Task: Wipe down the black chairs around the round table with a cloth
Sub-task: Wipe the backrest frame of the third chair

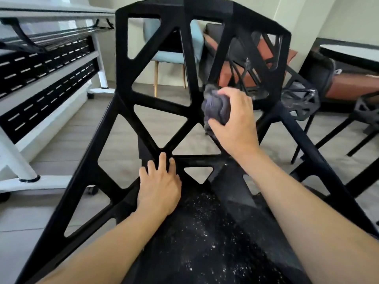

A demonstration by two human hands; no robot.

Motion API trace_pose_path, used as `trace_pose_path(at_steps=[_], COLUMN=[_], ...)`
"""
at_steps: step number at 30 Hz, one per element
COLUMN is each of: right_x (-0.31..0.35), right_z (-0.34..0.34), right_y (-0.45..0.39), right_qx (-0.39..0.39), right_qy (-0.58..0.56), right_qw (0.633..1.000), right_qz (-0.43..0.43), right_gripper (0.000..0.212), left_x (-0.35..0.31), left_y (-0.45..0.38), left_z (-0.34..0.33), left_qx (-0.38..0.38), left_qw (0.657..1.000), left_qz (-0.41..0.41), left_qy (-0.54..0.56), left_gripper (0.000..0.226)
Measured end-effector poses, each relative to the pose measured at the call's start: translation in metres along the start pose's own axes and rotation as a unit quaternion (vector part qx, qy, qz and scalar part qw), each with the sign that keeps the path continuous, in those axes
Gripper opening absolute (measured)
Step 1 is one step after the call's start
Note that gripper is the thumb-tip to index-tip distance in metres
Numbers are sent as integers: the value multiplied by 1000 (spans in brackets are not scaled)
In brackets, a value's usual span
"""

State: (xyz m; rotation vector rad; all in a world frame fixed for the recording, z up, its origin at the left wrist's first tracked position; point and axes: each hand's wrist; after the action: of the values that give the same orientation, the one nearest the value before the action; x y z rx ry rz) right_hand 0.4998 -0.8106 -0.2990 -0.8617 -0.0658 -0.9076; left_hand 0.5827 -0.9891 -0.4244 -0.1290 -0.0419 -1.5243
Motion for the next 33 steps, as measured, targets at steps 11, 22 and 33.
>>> trace_pose_path(at_steps=[11, 22, 33], right_x=[-30, -87, -19], right_z=[-65, 14, -20], right_y=[-15, -7, -49], right_qx=[54, 8, 115], right_qy=[170, 397, 296], right_qw=[982, 918, 945], right_qz=[64, 12, -77], right_gripper=[58, 49, 45], left_x=[2, 5, 3], left_y=[0, 0, 0], left_z=[0, -1, 1], left_qx=[-2, 4, 19], left_qw=[999, 999, 999], left_qz=[-12, -16, -9], left_qy=[-30, -37, -46], left_gripper=[62, 60, 63])
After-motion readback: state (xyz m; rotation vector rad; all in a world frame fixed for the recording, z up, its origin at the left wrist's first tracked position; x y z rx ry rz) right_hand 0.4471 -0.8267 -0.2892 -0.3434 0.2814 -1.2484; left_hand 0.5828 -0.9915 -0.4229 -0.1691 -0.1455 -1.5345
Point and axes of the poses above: each hand's wrist, its own y-axis away from the middle knuckle, its own z-axis out of the back of the hand, x = y × z, and after that the axes turned 13 degrees about x, right-handed
